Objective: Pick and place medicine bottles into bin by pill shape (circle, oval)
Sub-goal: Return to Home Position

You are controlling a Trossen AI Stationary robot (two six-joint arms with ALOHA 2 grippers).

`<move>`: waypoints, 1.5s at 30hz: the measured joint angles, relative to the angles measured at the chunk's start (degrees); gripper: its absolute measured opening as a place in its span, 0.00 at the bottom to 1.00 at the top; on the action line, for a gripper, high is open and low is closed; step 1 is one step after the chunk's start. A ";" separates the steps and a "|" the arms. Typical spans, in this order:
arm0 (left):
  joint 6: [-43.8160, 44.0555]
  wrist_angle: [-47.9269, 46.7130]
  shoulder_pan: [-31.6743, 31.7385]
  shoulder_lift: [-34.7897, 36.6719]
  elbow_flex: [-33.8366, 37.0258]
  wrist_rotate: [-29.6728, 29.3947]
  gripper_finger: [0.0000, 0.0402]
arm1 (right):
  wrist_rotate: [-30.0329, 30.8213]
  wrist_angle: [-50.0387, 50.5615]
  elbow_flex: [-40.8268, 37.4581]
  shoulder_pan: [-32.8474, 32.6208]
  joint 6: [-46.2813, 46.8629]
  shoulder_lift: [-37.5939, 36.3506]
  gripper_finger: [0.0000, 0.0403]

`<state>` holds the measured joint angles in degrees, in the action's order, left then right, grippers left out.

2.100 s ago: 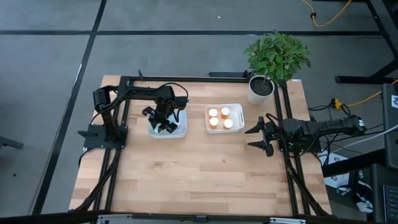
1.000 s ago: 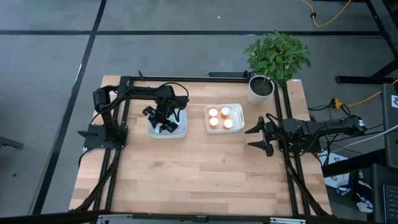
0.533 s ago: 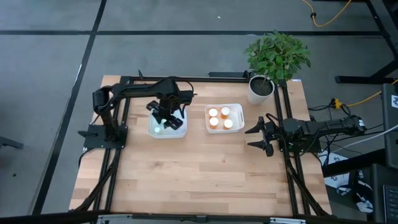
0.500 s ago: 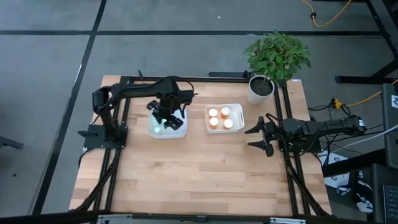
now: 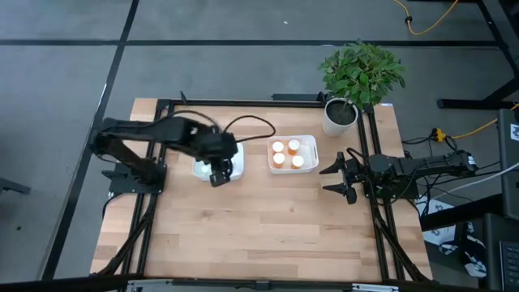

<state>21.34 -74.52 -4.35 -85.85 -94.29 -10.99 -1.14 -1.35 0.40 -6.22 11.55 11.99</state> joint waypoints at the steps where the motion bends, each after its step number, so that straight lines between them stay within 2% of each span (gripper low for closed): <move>1: -0.94 1.63 -0.96 1.45 0.79 -2.67 0.41 | -0.01 -0.01 0.02 -0.02 0.00 0.00 0.69; 3: -3.32 5.61 -1.91 4.94 4.03 -5.28 0.41 | 0.01 0.01 0.00 -0.02 -0.02 0.00 0.69; 6: -6.84 15.80 -1.75 12.94 13.44 -4.68 0.41 | -0.01 0.00 0.00 -0.01 0.00 0.00 0.69; 12: -9.84 39.81 -0.08 35.04 44.02 -5.54 0.41 | -0.01 0.01 0.00 0.00 0.00 0.00 0.69; 18: -11.65 63.34 -0.01 53.09 69.42 -16.38 0.41 | -0.01 -0.01 0.00 -0.02 0.00 0.00 0.69; 21: -11.16 71.76 -0.53 60.14 78.09 -18.18 0.41 | -0.01 -0.01 0.00 -0.01 -0.01 0.00 0.69; 28: -14.25 77.05 -1.67 71.04 87.88 -17.68 0.41 | -0.01 0.00 0.01 0.00 0.00 0.00 0.69; 34: -16.08 78.38 -1.54 78.29 93.80 -12.97 0.41 | 0.01 -0.01 0.00 -0.02 0.00 0.00 0.69; 38: -22.95 77.87 -1.31 78.89 93.72 -7.99 0.41 | -0.01 -0.01 0.02 0.00 0.00 0.00 0.69; 45: -24.89 77.95 -1.32 78.89 93.71 -7.75 0.41 | -0.01 0.00 0.01 -0.01 0.00 0.00 0.69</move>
<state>-3.55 3.43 -5.67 -6.96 -0.58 -18.73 -1.15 -1.36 0.41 -6.23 11.55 11.99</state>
